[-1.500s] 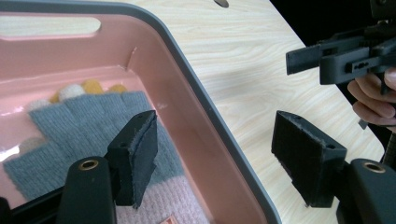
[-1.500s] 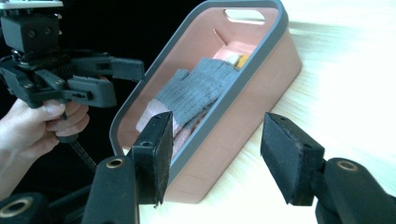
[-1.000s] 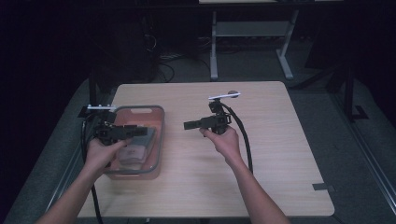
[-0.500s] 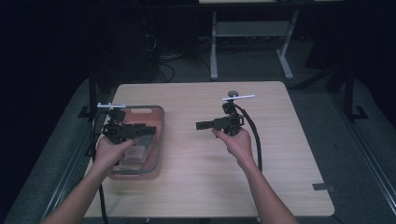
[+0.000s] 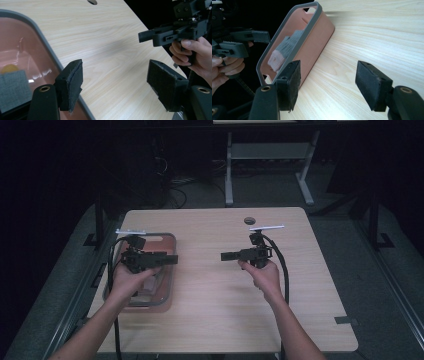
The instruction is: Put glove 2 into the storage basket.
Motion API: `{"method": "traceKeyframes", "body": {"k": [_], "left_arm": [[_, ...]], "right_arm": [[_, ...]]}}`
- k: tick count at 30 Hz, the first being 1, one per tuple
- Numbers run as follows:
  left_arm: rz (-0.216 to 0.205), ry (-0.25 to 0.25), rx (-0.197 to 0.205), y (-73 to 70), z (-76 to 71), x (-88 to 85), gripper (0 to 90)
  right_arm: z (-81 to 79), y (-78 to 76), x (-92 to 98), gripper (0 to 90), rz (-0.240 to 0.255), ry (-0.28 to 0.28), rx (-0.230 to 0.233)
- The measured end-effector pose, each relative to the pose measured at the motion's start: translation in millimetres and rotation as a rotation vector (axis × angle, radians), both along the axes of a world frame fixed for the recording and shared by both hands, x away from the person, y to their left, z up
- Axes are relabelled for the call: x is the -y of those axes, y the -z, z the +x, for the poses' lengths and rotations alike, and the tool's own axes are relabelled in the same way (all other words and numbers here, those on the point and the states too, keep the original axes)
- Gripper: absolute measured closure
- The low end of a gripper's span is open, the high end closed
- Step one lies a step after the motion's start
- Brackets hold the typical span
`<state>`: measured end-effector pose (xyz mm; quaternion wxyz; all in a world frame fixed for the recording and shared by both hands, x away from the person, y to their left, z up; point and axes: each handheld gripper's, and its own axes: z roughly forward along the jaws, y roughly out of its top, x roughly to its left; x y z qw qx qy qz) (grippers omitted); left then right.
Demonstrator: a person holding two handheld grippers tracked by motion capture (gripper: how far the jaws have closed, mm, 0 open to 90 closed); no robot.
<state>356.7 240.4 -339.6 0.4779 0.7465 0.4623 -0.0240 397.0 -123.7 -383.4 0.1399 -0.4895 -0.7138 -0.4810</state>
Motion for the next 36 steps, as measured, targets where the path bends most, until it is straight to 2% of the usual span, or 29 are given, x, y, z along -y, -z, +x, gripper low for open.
{"method": "traceKeyframes", "body": {"k": [13,16,27,36], "left_arm": [[-0.001,0.048,0.005,-0.5,-2.0,20.6,29.0],[0.009,0.066,0.006,-1.1,-2.5,25.0,29.0],[-0.004,0.101,0.016,-2.3,-7.0,43.3,27.7],[-0.009,0.128,0.018,-1.7,-10.5,58.1,25.6]], "right_arm": [[-4.4,5.8,24.9,36.1,0.016,0.042,-0.006],[-5.6,6.6,30.8,36.1,0.014,0.052,-0.009],[-10.6,10.2,50.7,35.2,0.004,0.076,-0.009],[-16.5,17.8,67.8,34.1,0.002,0.100,-0.028]]}}
